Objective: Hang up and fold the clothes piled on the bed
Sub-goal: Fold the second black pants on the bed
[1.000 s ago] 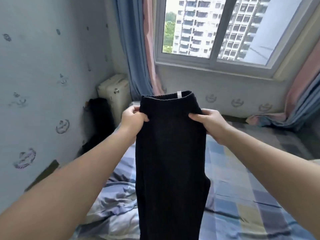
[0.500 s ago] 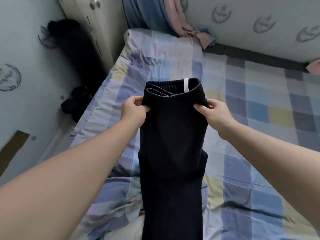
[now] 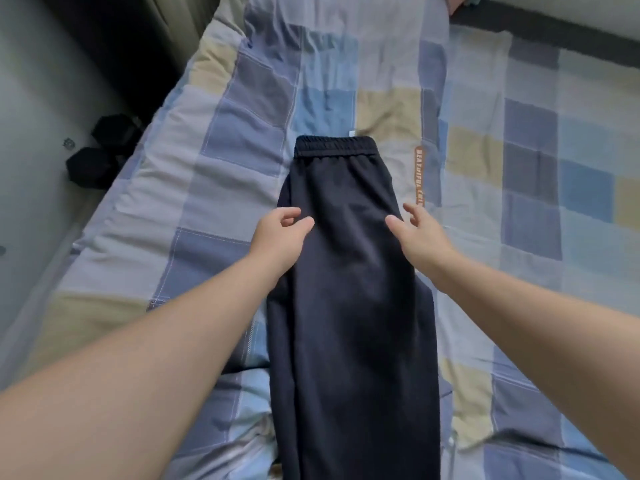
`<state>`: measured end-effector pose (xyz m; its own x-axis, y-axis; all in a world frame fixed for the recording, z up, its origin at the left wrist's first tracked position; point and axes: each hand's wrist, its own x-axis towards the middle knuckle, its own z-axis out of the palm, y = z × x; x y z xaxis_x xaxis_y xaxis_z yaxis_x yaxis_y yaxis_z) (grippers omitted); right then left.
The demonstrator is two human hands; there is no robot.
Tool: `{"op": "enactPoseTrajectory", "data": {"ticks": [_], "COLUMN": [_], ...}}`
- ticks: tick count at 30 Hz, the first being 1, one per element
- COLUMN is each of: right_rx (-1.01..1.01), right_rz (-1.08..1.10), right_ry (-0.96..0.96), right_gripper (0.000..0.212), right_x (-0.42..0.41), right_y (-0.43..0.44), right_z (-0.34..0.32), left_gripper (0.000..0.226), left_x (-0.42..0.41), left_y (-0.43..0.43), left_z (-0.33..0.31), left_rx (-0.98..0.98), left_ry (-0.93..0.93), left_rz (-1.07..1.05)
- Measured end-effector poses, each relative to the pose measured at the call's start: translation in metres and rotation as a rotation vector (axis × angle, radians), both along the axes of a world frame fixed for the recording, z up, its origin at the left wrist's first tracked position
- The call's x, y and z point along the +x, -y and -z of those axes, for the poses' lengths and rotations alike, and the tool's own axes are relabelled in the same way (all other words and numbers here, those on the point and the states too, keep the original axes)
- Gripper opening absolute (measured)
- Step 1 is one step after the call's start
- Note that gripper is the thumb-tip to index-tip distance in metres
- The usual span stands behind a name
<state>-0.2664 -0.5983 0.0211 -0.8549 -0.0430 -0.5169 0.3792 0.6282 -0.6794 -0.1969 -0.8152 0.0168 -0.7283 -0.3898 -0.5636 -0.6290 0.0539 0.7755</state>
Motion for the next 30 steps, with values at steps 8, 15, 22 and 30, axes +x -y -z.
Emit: {"op": "enactPoseTrajectory", "data": {"ticks": [8,15,22,30], "right_rx": [0.064,0.21,0.253,0.189], "right_rz": [-0.169,-0.37,-0.434,-0.373], "right_ry": [0.045,0.056,0.086,0.225], "right_gripper": [0.063,0.064,0.061,0.061], "right_x": [0.078,0.177,0.3,0.416], "right_y": [-0.042,-0.083,-0.135,-0.185], "right_z": [-0.001,-0.032,-0.064,-0.054], "left_gripper": [0.056,0.063,0.065,0.062], "left_x": [0.096,0.212,0.349,0.472], "left_y": [-0.043,-0.091,-0.142,-0.184], "left_z": [0.0,-0.036,-0.051,-0.032], "left_rx": [-0.038,-0.271,-0.328,-0.199], "left_ry": [0.069,0.12,0.216,0.359], "left_rz": [0.222,0.443,0.509,0.398]}}
